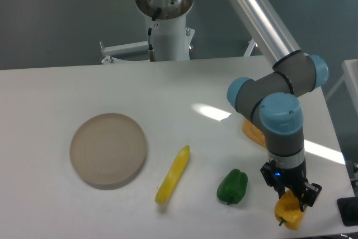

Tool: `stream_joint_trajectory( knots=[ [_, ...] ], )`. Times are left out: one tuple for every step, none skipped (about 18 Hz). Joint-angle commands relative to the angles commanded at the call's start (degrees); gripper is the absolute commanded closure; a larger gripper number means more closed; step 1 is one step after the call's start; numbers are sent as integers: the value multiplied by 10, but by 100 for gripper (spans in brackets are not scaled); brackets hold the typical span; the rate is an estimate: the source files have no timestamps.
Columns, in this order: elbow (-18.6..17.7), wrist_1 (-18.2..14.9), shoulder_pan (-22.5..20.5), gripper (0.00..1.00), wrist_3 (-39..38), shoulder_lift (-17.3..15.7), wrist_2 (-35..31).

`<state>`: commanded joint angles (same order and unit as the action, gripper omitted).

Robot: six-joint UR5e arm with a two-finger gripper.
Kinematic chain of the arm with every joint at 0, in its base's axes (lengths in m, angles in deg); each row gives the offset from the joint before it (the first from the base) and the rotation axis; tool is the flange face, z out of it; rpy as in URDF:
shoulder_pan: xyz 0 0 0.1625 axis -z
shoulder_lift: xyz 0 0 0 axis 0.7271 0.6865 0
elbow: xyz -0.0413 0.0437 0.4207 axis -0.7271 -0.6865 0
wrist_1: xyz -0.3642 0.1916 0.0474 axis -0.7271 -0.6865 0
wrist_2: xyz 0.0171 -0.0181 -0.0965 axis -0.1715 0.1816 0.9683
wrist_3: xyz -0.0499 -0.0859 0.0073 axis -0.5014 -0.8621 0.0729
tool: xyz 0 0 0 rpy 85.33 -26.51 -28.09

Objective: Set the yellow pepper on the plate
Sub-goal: 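Close the gripper on the yellow pepper and lift it off the table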

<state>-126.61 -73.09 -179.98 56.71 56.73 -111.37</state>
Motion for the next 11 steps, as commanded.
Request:
stream_joint_trajectory(
  knots=[
    [-1, 0, 0, 59, -1, -1, 0],
    [-1, 0, 0, 59, -1, -2, 0],
    [-2, 0, 0, 59, -1, -3, 1],
    [-2, 0, 0, 59, -1, -4, 1],
    [-2, -1, 0, 59, -1, -5, 0],
    [-3, -1, 0, 59, -1, -5, 0],
    [-3, -1, 0, 59, -1, -5, 0],
    [-3, -1, 0, 59, -1, -8, 0],
    [-7, -1, 0, 59, 0, -11, 0],
    [-12, -1, 0, 59, 0, -15, 0],
    [-17, -1, 0, 59, 0, -19, 0]
  ],
)
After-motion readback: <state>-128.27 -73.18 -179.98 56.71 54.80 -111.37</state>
